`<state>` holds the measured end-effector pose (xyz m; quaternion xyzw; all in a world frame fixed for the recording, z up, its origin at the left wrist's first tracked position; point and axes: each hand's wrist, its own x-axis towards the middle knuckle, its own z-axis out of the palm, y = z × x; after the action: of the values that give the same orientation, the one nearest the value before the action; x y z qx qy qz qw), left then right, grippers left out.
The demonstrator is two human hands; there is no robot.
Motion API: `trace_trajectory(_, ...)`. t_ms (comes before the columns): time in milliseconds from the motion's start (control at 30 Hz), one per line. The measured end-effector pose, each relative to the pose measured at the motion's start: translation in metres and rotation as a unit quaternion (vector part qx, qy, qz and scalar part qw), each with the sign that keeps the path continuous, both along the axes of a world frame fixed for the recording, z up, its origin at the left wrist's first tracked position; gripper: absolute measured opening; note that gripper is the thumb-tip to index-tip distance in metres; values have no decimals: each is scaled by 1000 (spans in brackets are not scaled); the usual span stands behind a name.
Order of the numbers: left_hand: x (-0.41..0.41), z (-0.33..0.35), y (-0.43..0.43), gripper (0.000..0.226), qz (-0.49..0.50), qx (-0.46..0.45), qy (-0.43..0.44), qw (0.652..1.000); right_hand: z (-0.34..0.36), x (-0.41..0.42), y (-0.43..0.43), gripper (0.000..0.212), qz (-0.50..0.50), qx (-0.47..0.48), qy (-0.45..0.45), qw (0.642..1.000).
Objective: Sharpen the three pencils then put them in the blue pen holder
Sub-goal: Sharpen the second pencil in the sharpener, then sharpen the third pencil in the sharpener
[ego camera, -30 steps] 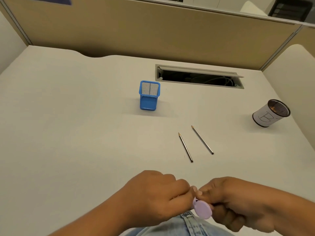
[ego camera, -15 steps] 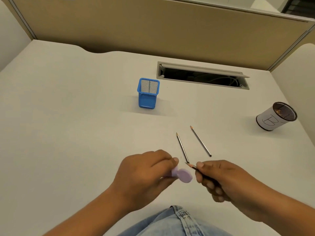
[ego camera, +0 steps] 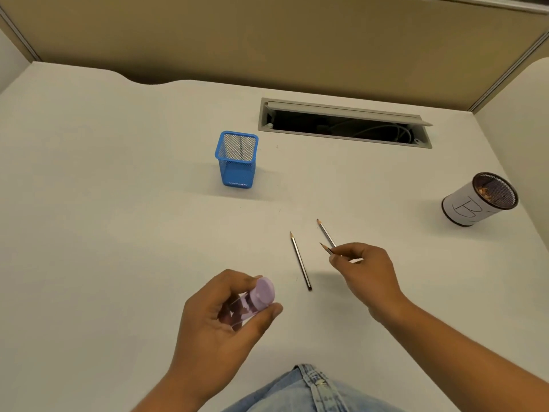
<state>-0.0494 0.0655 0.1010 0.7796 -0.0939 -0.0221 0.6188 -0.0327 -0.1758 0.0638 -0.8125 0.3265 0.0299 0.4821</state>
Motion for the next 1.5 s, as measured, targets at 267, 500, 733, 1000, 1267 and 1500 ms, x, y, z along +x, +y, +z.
trace_trajectory(267,9,-9,-8,38,15,8,18,1000,-30,34,-11,14,165,-216,61,960)
trace_trajectory(500,21,-13,-14,44,7,-11,35,999,-37,52,-9,10,186,-237,73,951)
trace_trajectory(733,25,-16,-20,48,5,2,43,999,-42,52,-11,9,190,-222,70,954)
trace_trajectory(1000,28,-12,-26,54,-9,11,50,999,-39,39,0,18,200,-214,34,955)
trace_trajectory(1267,24,-7,-32,43,-21,15,51,998,-43,44,22,22,241,-209,31,947)
trace_trajectory(1500,18,-1,-25,46,0,5,56,998,-44,51,27,17,265,-244,61,931)
